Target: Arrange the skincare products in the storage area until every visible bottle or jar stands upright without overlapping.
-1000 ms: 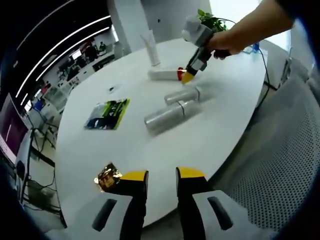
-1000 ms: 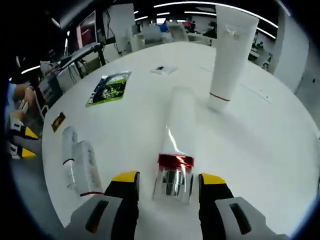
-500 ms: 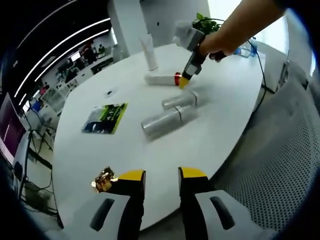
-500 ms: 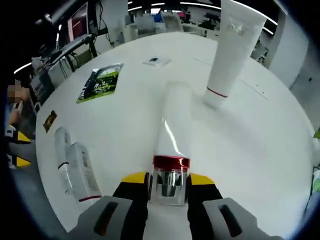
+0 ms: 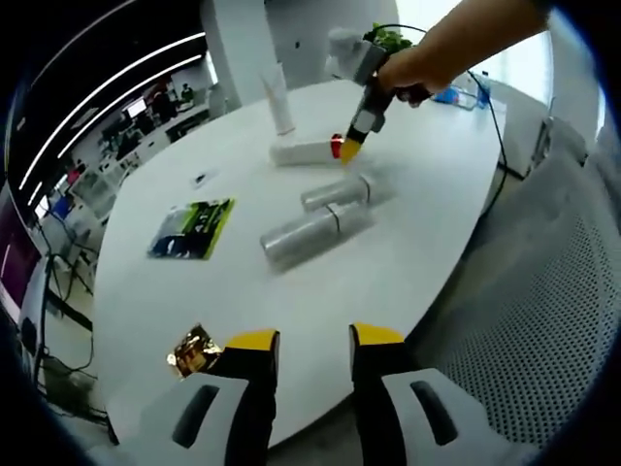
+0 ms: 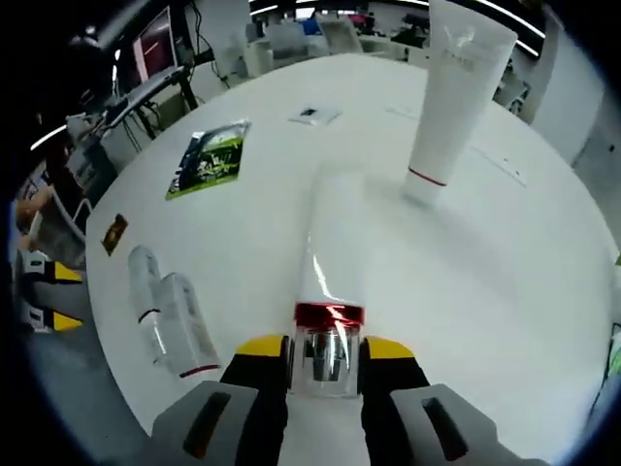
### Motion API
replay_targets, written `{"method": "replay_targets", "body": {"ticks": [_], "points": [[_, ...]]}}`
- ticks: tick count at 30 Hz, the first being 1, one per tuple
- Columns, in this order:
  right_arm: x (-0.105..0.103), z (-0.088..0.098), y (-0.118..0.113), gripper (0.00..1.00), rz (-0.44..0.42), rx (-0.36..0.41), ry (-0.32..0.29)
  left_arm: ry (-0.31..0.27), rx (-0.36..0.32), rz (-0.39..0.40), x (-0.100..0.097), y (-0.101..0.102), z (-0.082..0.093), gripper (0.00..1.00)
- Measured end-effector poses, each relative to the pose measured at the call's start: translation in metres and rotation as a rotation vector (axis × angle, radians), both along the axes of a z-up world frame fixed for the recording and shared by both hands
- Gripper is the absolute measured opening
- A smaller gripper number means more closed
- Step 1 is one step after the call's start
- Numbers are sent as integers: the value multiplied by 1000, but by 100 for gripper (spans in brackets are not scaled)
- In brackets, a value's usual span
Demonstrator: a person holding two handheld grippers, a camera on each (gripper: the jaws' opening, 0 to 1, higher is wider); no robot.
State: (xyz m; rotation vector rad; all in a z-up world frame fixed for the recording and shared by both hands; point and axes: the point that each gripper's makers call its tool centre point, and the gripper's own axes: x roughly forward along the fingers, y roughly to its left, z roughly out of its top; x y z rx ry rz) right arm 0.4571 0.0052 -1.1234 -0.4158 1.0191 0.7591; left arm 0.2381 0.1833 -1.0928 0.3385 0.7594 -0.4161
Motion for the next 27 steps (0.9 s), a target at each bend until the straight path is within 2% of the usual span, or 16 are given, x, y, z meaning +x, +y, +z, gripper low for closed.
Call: {"method": "replay_targets", "body": {"ticks": [3,6,8,11,14,20,23,27], "points": [[0,15,4,21,-10,29,29,-18,7,11,2,3,3,26],[5,36,10,21,17,43,-5,-37,-14,32,5,5,8,32],[6,48,15,21,41,48,-13,-91,-78,48,12,-1,19,37],[4,59,25,20,75,52,-5,-86,-71,48,10,1,18,39],[-3,64,34,20,162,2,-14,-73,-50,30,8,-1,15,37],[-16,69,50,20,331,-114,-34,-89,-67,46,10,1,18,39],[-17,73,52,20,364,-134,-39,-87,-54,36,8,0,18,37],[-16,77,48,20,406,-176,-38,-98,-80,50,11,-1,22,37]]}}
